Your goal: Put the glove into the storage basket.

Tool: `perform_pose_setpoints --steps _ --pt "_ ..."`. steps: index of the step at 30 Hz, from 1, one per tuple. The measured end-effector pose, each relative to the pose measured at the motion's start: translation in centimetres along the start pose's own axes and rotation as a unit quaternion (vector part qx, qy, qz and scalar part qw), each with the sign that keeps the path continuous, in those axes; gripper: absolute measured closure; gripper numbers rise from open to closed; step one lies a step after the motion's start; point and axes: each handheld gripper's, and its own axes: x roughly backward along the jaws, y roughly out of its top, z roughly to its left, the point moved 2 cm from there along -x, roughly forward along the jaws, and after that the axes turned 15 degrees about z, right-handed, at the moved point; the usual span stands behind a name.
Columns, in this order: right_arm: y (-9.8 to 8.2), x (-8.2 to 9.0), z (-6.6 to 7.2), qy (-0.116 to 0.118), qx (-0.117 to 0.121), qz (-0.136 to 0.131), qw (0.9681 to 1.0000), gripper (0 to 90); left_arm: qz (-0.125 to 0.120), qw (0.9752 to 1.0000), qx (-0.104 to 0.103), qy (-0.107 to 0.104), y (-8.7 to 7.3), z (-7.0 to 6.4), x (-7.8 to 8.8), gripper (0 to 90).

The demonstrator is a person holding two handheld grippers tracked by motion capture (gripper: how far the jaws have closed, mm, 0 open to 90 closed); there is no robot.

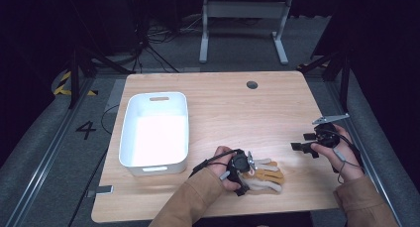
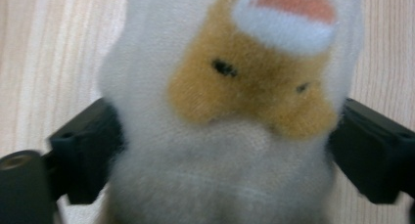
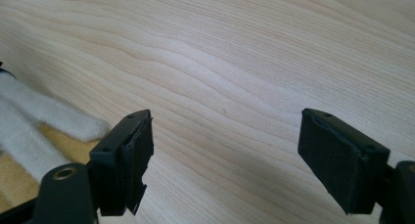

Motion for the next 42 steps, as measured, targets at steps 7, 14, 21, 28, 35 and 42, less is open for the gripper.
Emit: perform_pose_setpoints --steps 7,14,21,28,35,42 --pt "0.1 -0.4 0.3 -0.001 0.003 0.006 1.0000 22.0 0.019 0.9991 0.038 0.003 0.5 0.4 0.9 47.2" --pt "0.1 -0.3 0.3 0.000 0.002 0.005 1.0000 22.8 0.032 0.9964 0.078 -0.003 0.7 0.5 1.2 72.3" --pt "0.1 -0.4 0.0 0.000 -0.002 0.007 1.0000 23.1 0.026 0.9961 0.084 -0.013 0.5 0.6 1.2 73.7" --pt "0.3 -0.3 0.0 0.001 -0.002 -0.001 1.0000 22.8 0.022 0.9949 0.094 -0.029 0.2 0.7 1.4 73.5" --pt "0.5 -0.5 -0.1 0.005 -0.002 0.003 1.0000 22.7 0.017 0.9947 0.094 -0.039 0.1 0.8 1.7 73.5" --pt "0.8 -0.5 -0.2 0.005 -0.003 0.002 1.0000 22.8 0.012 0.9940 0.100 -0.041 0.2 0.7 3.1 73.4"
